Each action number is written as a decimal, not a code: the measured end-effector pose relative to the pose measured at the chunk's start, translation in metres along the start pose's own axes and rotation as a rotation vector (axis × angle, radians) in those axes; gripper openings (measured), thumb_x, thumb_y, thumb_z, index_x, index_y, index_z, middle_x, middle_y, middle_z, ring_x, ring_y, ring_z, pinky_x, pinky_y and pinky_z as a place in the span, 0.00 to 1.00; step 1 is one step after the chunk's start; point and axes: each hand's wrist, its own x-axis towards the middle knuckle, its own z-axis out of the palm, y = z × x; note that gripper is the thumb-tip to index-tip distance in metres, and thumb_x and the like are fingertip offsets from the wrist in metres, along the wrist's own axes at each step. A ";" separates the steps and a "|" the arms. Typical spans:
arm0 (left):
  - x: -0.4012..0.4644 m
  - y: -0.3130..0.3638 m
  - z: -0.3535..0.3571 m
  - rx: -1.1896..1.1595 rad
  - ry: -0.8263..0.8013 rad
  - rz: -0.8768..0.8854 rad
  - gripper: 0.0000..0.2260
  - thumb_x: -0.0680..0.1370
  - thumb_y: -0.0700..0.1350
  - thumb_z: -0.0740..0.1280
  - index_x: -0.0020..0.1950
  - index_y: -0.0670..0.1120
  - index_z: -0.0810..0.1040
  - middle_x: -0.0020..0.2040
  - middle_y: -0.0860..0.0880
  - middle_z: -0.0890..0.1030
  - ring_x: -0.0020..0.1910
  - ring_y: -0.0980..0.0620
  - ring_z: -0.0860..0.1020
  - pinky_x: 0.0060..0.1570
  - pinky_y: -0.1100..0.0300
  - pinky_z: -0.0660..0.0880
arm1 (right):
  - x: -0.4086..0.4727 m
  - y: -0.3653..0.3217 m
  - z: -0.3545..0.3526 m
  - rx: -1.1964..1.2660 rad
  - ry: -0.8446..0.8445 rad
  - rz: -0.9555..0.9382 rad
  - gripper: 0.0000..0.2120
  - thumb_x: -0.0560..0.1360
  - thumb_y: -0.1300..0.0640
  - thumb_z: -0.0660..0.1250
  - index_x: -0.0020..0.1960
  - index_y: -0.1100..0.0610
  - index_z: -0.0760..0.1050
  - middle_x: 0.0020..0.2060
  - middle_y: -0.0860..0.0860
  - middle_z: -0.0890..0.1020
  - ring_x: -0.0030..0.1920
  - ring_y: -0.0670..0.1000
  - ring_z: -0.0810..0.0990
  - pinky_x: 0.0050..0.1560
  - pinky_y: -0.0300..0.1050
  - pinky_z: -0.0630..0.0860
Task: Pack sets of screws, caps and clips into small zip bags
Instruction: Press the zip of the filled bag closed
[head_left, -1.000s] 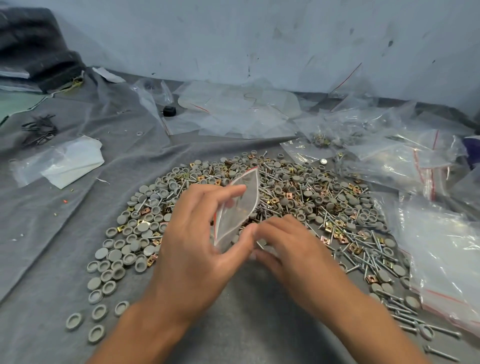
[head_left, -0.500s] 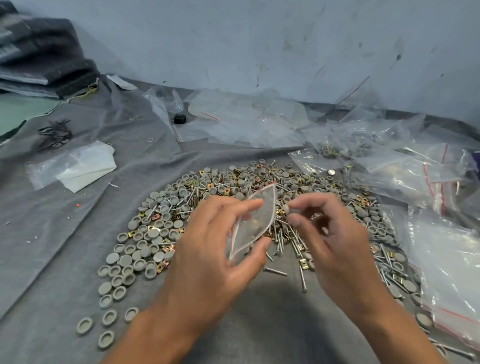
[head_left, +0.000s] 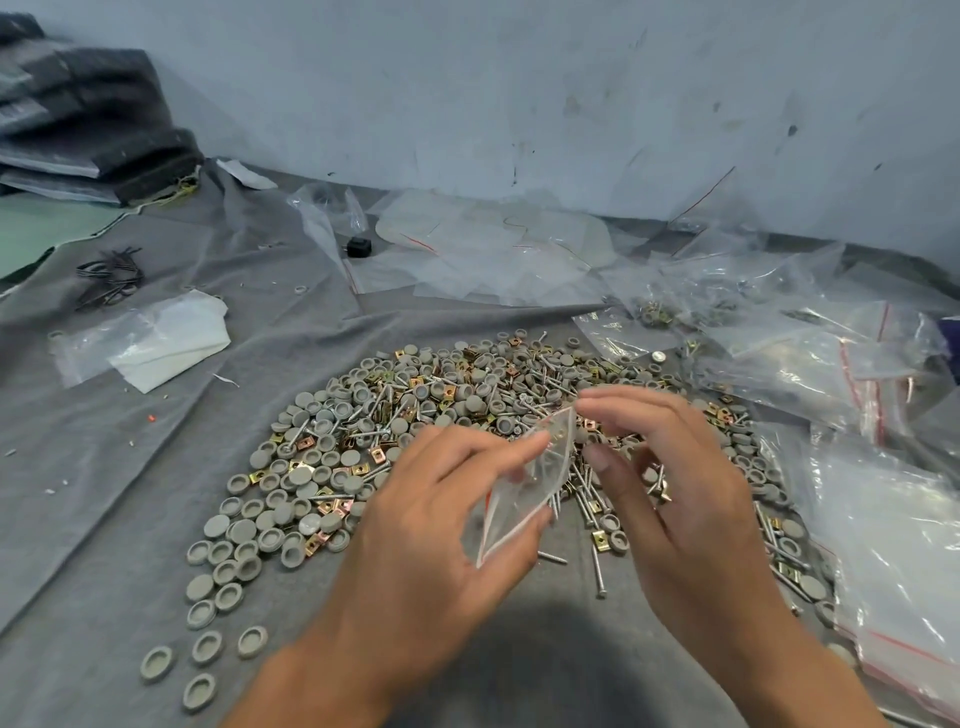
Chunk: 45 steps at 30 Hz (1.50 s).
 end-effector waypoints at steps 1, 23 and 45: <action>0.000 0.001 0.000 -0.004 -0.004 0.006 0.20 0.78 0.50 0.71 0.68 0.45 0.80 0.53 0.55 0.79 0.52 0.54 0.78 0.52 0.59 0.75 | 0.000 0.002 -0.001 0.000 -0.014 0.023 0.14 0.82 0.57 0.64 0.66 0.50 0.76 0.63 0.41 0.78 0.65 0.45 0.76 0.59 0.34 0.71; 0.013 0.009 -0.015 -0.716 0.145 -0.558 0.12 0.64 0.44 0.81 0.45 0.53 0.87 0.44 0.48 0.88 0.40 0.54 0.86 0.36 0.69 0.78 | -0.007 -0.013 -0.009 0.393 0.037 0.250 0.09 0.76 0.38 0.67 0.53 0.39 0.79 0.43 0.44 0.82 0.39 0.49 0.78 0.37 0.42 0.75; 0.017 0.007 -0.010 -0.712 0.135 -0.530 0.20 0.53 0.39 0.85 0.40 0.54 0.85 0.37 0.42 0.86 0.33 0.51 0.85 0.34 0.67 0.80 | -0.006 -0.015 -0.003 0.222 -0.015 0.177 0.09 0.80 0.42 0.62 0.48 0.45 0.77 0.42 0.39 0.78 0.45 0.45 0.78 0.44 0.34 0.71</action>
